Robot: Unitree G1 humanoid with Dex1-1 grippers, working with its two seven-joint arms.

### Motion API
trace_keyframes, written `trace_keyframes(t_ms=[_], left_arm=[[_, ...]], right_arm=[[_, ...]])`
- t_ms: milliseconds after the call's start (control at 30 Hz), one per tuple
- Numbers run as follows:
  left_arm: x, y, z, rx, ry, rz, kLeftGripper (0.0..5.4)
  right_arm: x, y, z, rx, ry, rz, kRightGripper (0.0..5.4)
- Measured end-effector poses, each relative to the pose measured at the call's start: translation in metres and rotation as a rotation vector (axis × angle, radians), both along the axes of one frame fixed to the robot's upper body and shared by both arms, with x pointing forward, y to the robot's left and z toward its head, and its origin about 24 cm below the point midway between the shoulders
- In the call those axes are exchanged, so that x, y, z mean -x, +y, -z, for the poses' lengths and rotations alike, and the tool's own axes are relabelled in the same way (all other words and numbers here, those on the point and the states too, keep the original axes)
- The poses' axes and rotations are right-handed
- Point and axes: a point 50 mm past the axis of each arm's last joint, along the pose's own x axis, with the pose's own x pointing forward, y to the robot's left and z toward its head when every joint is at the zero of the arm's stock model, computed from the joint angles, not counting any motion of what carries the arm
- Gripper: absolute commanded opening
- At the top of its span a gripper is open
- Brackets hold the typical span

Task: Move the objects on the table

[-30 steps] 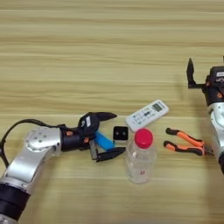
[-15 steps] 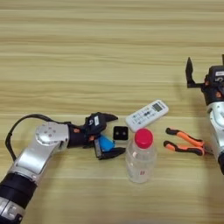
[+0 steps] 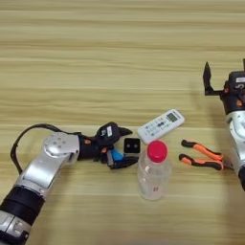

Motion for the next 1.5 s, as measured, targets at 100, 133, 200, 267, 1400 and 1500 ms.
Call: trace_keyframes(t_ms=[100, 133, 200, 267, 1400, 1500], left_arm=[[0.0, 0.0, 0.0, -0.001, 0.004, -0.001, 3.37], [0.0, 0.0, 0.0, -0.002, 0.005, -0.002, 3.32], [0.0, 0.0, 0.001, -0.003, 0.006, -0.003, 3.11], [0.0, 0.0, 0.001, -0.003, 0.007, -0.003, 2.98], [-0.005, -0.006, -0.035, 0.129, -0.053, -0.033, 2.4], [-0.011, -0.006, -0.043, 0.134, -0.076, -0.046, 2.4]], right_arm=[[0.0, 0.0, 0.0, 0.0, -0.001, 0.0, 5.4], [0.0, 0.0, 0.0, 0.0, 0.0, 0.0, 5.4], [0.0, 0.0, 0.0, 0.0, -0.001, 0.0, 5.4], [0.0, 0.0, 0.0, 0.0, -0.001, -0.001, 5.4], [0.0, 0.001, 0.0, -0.002, 0.002, -0.002, 5.4], [0.0, 0.001, 0.001, -0.002, 0.003, -0.002, 5.4]])
